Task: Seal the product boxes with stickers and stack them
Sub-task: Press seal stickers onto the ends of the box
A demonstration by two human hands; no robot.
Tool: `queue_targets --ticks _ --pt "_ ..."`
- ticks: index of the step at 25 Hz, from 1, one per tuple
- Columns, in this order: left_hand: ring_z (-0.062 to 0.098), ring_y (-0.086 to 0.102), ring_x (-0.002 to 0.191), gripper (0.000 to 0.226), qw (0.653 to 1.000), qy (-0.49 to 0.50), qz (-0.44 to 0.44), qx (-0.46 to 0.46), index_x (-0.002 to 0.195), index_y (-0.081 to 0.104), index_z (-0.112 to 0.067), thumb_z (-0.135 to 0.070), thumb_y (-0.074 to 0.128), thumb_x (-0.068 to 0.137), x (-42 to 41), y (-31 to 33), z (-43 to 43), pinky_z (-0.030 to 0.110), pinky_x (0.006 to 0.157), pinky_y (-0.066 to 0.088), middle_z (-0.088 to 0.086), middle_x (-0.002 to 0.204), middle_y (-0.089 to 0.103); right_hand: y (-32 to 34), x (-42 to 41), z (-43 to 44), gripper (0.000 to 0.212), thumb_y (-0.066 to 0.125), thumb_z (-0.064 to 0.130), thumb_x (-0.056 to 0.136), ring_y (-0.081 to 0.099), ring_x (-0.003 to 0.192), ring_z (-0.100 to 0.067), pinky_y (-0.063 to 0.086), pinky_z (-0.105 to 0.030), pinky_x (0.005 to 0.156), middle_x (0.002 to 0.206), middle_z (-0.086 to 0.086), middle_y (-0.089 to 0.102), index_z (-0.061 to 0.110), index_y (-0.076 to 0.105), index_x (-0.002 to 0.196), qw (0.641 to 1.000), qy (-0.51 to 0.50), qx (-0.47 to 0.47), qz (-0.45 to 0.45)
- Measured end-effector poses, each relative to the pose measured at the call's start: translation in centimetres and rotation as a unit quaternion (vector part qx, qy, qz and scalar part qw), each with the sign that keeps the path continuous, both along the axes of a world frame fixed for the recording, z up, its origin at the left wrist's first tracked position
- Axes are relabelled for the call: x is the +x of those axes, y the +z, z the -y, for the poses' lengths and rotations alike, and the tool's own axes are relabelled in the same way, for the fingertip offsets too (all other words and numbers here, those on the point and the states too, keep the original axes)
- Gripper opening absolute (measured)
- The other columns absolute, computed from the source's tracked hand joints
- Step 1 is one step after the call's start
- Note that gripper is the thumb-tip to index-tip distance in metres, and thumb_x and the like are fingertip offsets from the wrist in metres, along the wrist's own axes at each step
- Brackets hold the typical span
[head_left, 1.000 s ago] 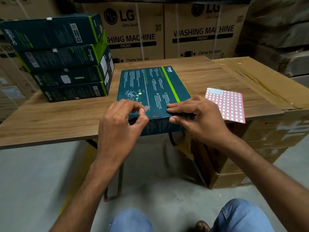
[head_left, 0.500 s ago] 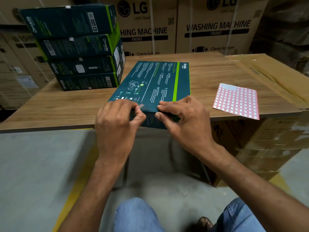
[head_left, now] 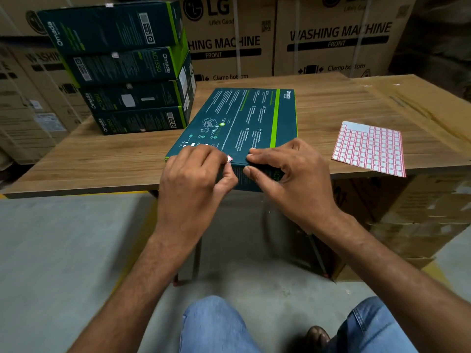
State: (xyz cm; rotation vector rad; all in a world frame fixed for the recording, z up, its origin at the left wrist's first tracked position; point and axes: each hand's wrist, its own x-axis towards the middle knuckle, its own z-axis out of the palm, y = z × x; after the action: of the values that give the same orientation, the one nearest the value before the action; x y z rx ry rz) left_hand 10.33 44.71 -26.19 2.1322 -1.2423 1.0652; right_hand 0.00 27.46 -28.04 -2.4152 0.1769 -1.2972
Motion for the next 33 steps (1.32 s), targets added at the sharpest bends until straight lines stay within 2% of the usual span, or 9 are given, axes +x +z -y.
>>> queue_targets --ticks 5,9,14,17,20,22,24,28,33 --pt "0.014 0.061 0.102 0.017 0.984 -0.101 -0.140 0.046 0.110 0.072 -0.019 -0.024 0.059 0.101 1.9 2.1 -1.7 0.031 0.086 0.046 -0.006 0.108 0.072 0.0 -0.1 0.4 0.023 0.082 0.040 0.088 0.063 0.089 -0.015 0.056 -0.040 0.075 0.110 0.016 0.078 0.026 0.083 0.106 1.000 0.010 0.001 -0.001" --pt "0.007 0.060 0.110 0.029 0.948 -0.165 -0.229 0.151 0.131 0.068 -0.030 -0.035 0.056 0.105 4.3 4.5 -1.6 0.038 0.093 0.053 -0.012 0.118 0.066 0.1 -0.1 0.6 0.023 0.082 0.041 0.088 0.064 0.090 -0.014 0.055 -0.037 0.077 0.110 0.017 0.077 0.026 0.083 0.106 1.000 0.017 0.007 0.000" --pt "0.007 0.059 0.112 0.037 0.901 -0.215 -0.305 0.221 0.125 0.073 -0.036 -0.050 0.057 0.094 5.9 6.0 -0.6 0.044 0.093 0.053 -0.015 0.114 0.061 0.4 -0.1 1.9 0.026 0.084 0.038 0.085 0.064 0.094 -0.015 0.053 -0.034 0.082 0.113 0.017 0.076 0.025 0.082 0.109 0.996 0.082 0.024 -0.029" --pt "0.007 0.059 0.111 0.028 0.900 -0.226 -0.308 0.212 0.123 0.073 -0.036 -0.040 0.065 0.096 6.0 5.9 -0.2 0.041 0.093 0.053 -0.015 0.114 0.062 1.0 -0.3 2.9 0.028 0.086 0.030 0.084 0.063 0.101 -0.012 0.051 -0.026 0.089 0.116 0.017 0.076 0.025 0.082 0.112 0.990 0.118 0.038 -0.066" --pt "0.004 0.059 0.118 0.039 0.897 -0.241 -0.309 0.204 0.136 0.067 -0.032 -0.039 0.066 0.097 6.3 5.4 -0.2 0.032 0.100 0.050 -0.014 0.125 0.065 1.5 -0.9 4.3 0.029 0.087 0.021 0.084 0.063 0.107 -0.006 0.052 -0.027 0.094 0.116 0.019 0.074 0.026 0.081 0.112 0.987 0.118 0.053 -0.098" --pt "0.002 0.051 0.128 0.051 0.922 -0.198 -0.245 0.224 0.145 0.059 -0.034 -0.046 0.065 0.096 6.8 4.7 -0.3 0.033 0.109 0.042 -0.015 0.140 0.061 2.1 -1.6 5.5 0.028 0.086 0.016 0.085 0.064 0.111 -0.008 0.053 -0.033 0.097 0.116 0.019 0.075 0.026 0.081 0.111 0.986 0.106 0.069 -0.108" --pt "0.005 0.048 0.134 0.052 0.946 -0.171 -0.178 0.208 0.146 0.059 -0.034 -0.048 0.065 0.097 6.8 3.4 -0.2 0.035 0.113 0.039 -0.013 0.147 0.059 2.8 -2.4 6.5 0.027 0.083 0.013 0.087 0.063 0.115 -0.007 0.053 -0.036 0.100 0.117 0.018 0.075 0.026 0.081 0.110 0.981 0.098 0.103 -0.136" --pt "0.016 0.060 0.117 0.047 0.978 -0.146 -0.114 0.092 0.133 0.071 -0.030 -0.059 0.065 0.096 5.7 0.5 0.9 0.034 0.097 0.045 -0.013 0.137 0.067 3.2 -1.9 5.3 0.013 0.077 0.033 0.092 0.062 0.115 -0.008 0.051 -0.042 0.102 0.111 0.021 0.076 0.030 0.082 0.103 0.980 0.067 0.139 -0.124" --pt "0.019 0.066 0.111 0.038 0.973 -0.192 -0.124 -0.044 0.119 0.080 -0.018 -0.044 0.078 0.091 5.3 -1.6 2.3 0.041 0.096 0.053 -0.007 0.123 0.075 3.5 -0.2 4.0 0.020 0.069 0.047 0.090 0.065 0.108 -0.010 0.051 -0.046 0.098 0.105 0.023 0.075 0.034 0.081 0.099 0.983 0.029 0.122 -0.131"
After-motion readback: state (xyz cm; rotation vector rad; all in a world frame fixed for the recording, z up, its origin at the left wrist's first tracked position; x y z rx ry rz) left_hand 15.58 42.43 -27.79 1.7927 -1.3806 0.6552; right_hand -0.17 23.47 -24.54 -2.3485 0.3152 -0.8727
